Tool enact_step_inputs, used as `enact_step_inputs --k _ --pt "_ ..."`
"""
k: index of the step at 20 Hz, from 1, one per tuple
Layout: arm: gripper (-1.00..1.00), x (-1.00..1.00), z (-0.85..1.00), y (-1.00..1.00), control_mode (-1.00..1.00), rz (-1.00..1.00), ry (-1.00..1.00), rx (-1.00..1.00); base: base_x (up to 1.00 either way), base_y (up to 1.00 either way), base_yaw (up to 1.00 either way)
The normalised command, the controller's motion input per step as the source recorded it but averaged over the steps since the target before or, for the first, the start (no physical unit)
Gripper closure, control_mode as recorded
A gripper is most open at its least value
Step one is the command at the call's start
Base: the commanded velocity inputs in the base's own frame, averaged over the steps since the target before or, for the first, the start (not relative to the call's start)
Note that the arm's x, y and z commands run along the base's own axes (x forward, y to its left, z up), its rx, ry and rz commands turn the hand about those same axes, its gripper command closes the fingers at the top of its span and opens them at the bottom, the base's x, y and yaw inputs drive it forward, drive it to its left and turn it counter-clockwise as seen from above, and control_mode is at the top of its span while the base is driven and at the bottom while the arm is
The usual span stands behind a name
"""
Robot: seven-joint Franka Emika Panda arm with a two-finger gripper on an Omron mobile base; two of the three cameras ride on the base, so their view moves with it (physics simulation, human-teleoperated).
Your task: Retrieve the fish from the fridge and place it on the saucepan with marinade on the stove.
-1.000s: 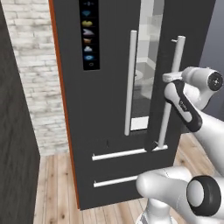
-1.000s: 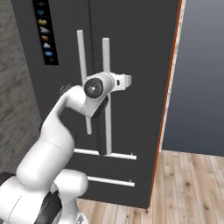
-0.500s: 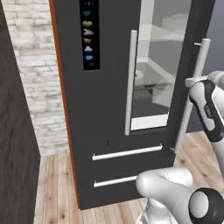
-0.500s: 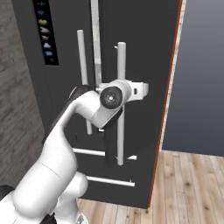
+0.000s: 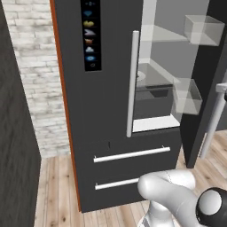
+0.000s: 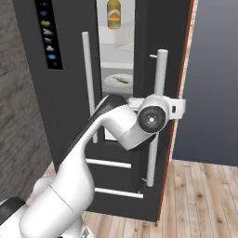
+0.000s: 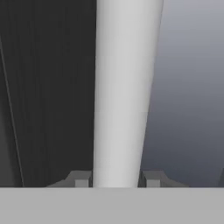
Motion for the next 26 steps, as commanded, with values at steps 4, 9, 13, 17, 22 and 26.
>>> enact_step_inputs --k 4,9,13,17,22,26 --pt "-1.00 -0.07 -0.02 0.04 -1.00 0.00 0.00 0.00 0.00 0.00 0.00" --pt "-1.00 -0.61 0.00 -0.08 -1.00 -0.10 -0.16 0.00 0.00 0.00 0.00" --pt "-1.00 -0.87 0.00 -0.13 -1.00 -0.14 -0.27 0.00 0.00 0.00 0.00" --pt "-1.00 -0.88 0.36 0.31 -1.00 -0.09 -0.11 -0.12 0.00 0.00 0.00" --pt "-1.00 -0.48 0.78 0.72 -1.00 -0.01 0.01 -0.25 0.00 0.00 0.00" --pt "-1.00 0.00 0.51 0.97 -1.00 0.00 0.20 -0.33 0.00 0.00 0.00"
